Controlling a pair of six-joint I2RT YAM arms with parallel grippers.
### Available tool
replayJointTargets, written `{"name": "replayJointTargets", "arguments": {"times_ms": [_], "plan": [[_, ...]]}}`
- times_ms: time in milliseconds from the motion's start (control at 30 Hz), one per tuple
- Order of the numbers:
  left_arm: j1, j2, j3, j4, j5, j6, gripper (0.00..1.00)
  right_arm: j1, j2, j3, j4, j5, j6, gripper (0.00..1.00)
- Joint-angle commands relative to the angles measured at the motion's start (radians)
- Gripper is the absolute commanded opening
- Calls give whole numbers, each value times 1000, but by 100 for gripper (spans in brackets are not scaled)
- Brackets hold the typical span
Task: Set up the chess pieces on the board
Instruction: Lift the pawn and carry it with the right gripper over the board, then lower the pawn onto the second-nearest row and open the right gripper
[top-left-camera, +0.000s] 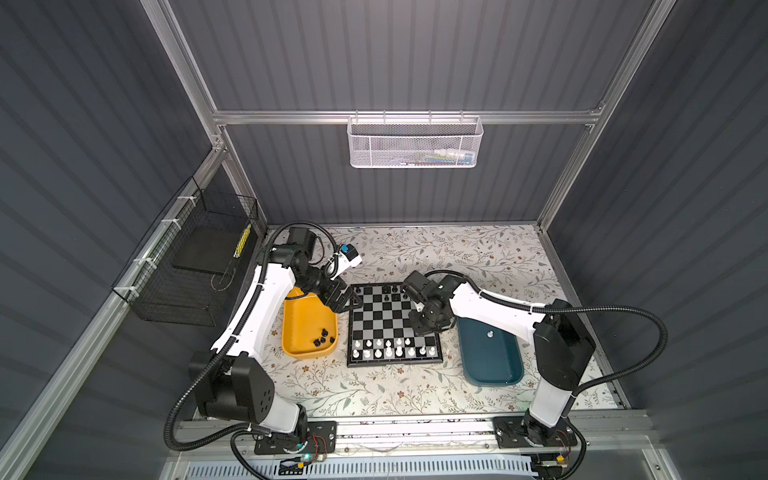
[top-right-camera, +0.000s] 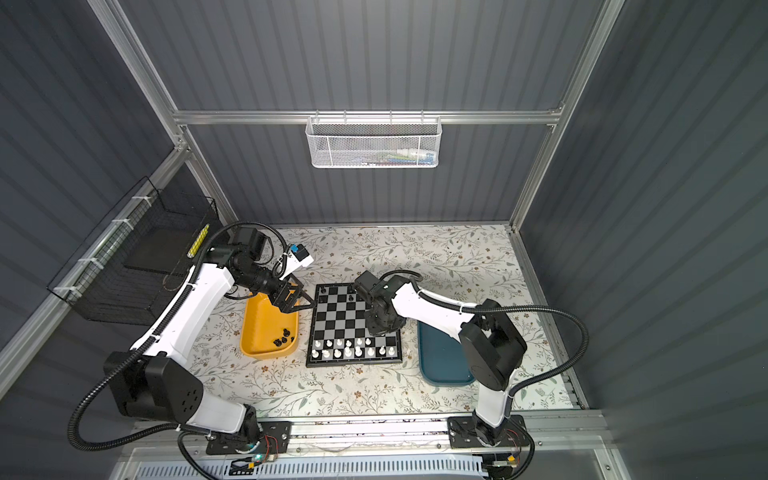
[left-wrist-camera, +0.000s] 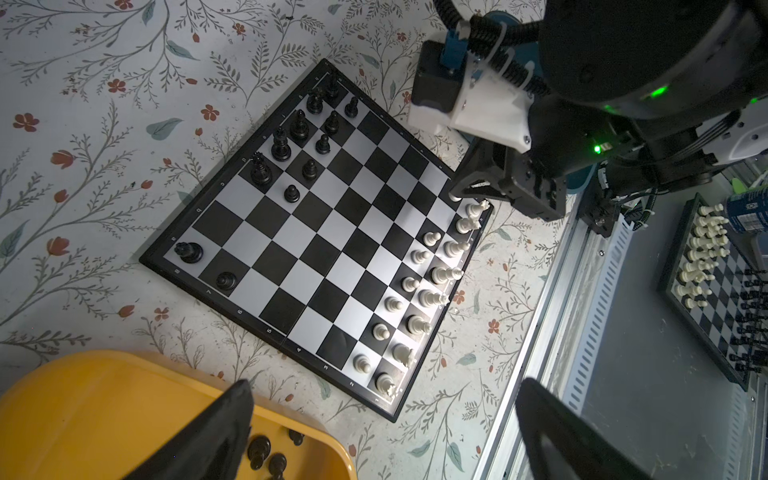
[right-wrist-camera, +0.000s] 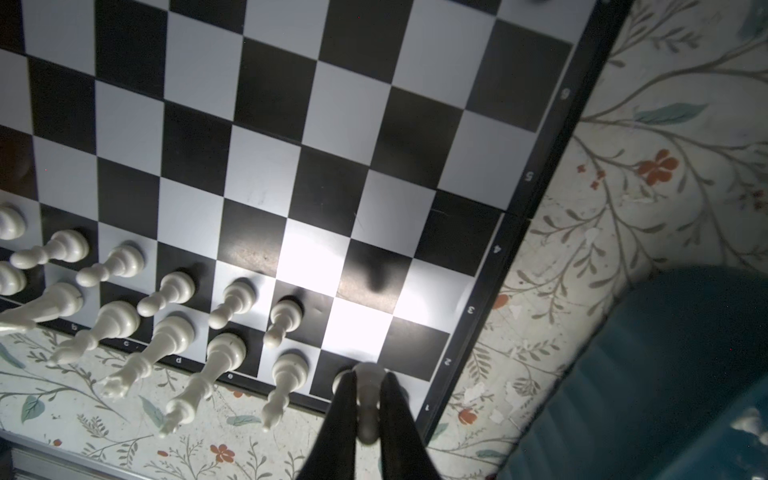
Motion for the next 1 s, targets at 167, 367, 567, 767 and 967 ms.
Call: {"name": "replayJointTargets", "arguments": {"times_ms": [167, 367, 567, 767, 967], "plan": [[-6, -23, 0, -24, 29, 5, 100, 22, 25, -1, 16, -15, 31, 15], [-5, -24, -4, -24, 29, 5, 99, 24, 47, -6, 24, -19, 29, 14], [-5, -23, -6, -21, 30, 4, 100, 25, 60, -24, 33, -15, 30, 14], [-6, -19, -5, -19, 30, 4, 100, 24, 73, -33, 42, -19, 30, 14], [-6, -17, -5, -19, 31, 5, 99, 24, 91, -33, 48, -26, 30, 15]]}}
